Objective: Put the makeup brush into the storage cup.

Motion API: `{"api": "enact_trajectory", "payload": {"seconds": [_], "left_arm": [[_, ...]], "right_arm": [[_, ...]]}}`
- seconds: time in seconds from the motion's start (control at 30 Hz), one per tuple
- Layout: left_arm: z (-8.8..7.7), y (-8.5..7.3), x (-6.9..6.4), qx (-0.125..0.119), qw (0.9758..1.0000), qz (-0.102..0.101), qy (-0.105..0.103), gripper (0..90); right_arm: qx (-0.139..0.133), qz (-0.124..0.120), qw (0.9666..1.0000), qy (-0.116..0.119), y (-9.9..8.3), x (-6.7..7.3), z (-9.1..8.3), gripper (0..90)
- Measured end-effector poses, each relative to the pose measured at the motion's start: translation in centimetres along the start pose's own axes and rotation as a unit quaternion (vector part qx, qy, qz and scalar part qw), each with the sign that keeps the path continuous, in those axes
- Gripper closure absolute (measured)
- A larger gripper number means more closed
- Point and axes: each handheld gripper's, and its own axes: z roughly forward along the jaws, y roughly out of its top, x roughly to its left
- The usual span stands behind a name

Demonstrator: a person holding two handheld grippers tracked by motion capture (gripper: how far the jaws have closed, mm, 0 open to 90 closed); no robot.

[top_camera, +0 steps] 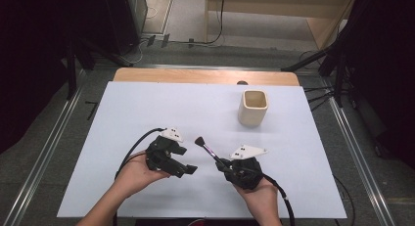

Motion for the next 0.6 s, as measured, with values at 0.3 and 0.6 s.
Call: {"api": "enact_trajectory", "payload": {"seconds": [0.3,0.6], "left_arm": [[0.4,0.0,0.0,-0.004,0.9999,-0.011,-0.01,22.6],[0.5,-0.1,0.0,-0.011,0.9997,-0.02,-0.003,22.7]], "right_arm": [[-0.047,0.029,0.9984,-0.009,-1.8,0.9,0.3,79.6],[-0.093,0.057,0.994,-0.008,-2.9,1.1,1.0,79.6]]}}
